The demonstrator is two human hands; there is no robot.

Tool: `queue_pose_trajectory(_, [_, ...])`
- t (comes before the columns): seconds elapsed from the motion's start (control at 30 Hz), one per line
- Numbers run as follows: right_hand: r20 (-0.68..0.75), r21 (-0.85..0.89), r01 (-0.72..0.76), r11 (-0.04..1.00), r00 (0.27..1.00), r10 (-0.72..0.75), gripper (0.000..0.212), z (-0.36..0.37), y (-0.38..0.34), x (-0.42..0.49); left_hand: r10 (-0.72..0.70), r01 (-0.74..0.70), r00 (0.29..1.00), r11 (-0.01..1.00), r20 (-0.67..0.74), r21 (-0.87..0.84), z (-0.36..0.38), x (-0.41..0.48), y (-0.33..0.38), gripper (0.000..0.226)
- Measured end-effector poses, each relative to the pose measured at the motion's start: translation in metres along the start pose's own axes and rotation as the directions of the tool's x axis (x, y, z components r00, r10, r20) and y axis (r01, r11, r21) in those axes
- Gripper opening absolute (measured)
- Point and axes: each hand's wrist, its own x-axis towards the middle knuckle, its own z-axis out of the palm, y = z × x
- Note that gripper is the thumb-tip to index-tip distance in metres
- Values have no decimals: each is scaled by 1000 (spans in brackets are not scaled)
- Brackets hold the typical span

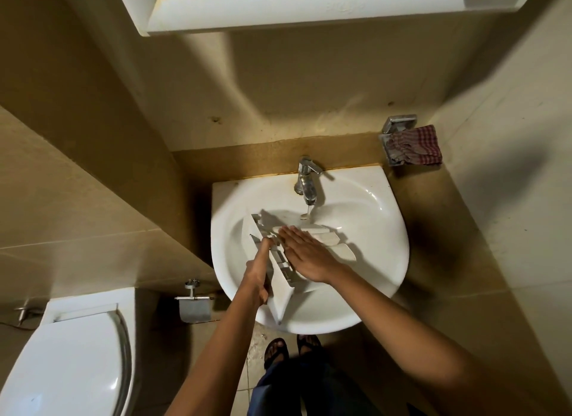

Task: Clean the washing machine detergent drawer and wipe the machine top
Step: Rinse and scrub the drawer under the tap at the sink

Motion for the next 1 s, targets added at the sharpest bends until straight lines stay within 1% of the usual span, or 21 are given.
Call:
queue_pose_trajectory(0.03, [-6,19,33,999,999,-33,50,0,2,-2,-8,8,1000,1000,-20,7,1,0,-2,91])
queue_pose_trajectory(0.1, [-36,29,8,1000,999,-7,50,-2,19,-6,-2,1,999,1000,-51,-14,2,-10,1,95])
queue_pose_trajectory(0.17, [-68,44,-136,990,988,138,51,-3,44,-11,20,-24,997,998,-80,-49,-1,-16,5,101])
queue_pose_trajectory(0.23, [-37,157,-291,944,953,300,53,-4,60,-16,18,-24,997,997,-80,-76,-6,-15,7,108])
queue_pose_trajectory(0.3, [11,240,-344,908,936,351,54,0,61,-18,6,-12,997,997,-77,-71,-10,-11,7,110])
queue_pose_trajectory(0.4, [-30,188,-355,916,930,366,55,5,53,-15,9,-13,999,996,-51,-92,-14,-6,8,110])
queue_pose_trajectory(0.47, [-33,167,-369,914,925,379,56,6,50,-14,5,-10,998,997,-66,-80,-16,-2,8,122])
queue_pose_trajectory(0.5, [-30,156,-356,922,931,364,56,6,49,-14,4,-9,997,998,-79,-70,-17,4,6,127])
queue_pose_trajectory(0.57, [-22,155,-262,952,963,269,56,9,47,-13,21,-28,994,998,-104,-60,-15,3,6,133])
queue_pose_trajectory(0.6, [-19,227,-222,948,972,232,54,9,46,-11,21,-27,994,998,-112,-50,-11,-2,7,137])
queue_pose_trajectory(0.63, [-45,346,-206,915,971,235,50,7,44,-7,27,-32,994,998,-103,-48,-7,-7,9,137])
queue_pose_trajectory(0.67, [-100,482,-205,852,953,286,42,4,43,-3,32,-38,995,998,-98,-55,-4,-9,10,132])
queue_pose_trajectory(0.7, [-157,609,-212,764,912,378,30,0,42,3,33,-38,995,997,-92,-62,-3,-8,9,127])
queue_pose_trajectory(0.73, [-171,739,-215,638,857,487,21,-5,42,9,29,-34,996,997,-88,-63,-3,-2,7,126])
queue_pose_trajectory(0.77, [-121,866,-199,458,806,579,18,-12,43,17,16,-21,996,998,-86,-56,-4,3,6,132])
queue_pose_trajectory(0.8, [-12,961,-163,222,779,627,17,-18,44,25,6,-10,995,999,-103,-45,-5,10,4,138])
queue_pose_trajectory(0.83, [104,993,-121,-15,777,621,17,-24,45,31,2,-7,992,999,-123,-42,-8,21,0,139])
queue_pose_trajectory(0.87, [200,972,-84,-217,782,591,16,-28,46,37,-1,-4,990,999,-138,-37,-8,20,-1,134])
queue_pose_trajectory(0.9, [271,929,-64,-365,787,554,16,-33,46,42,-7,3,989,1000,-146,-25,-5,10,3,125])
queue_pose_trajectory(0.93, [318,882,-45,-469,792,522,17,-36,46,47,-3,-2,987,999,-158,-34,-1,-1,7,117])
queue_pose_trajectory(1.0, [363,818,-24,-574,797,483,18,-40,47,56,6,-15,981,999,-193,-47,5,-10,10,114])
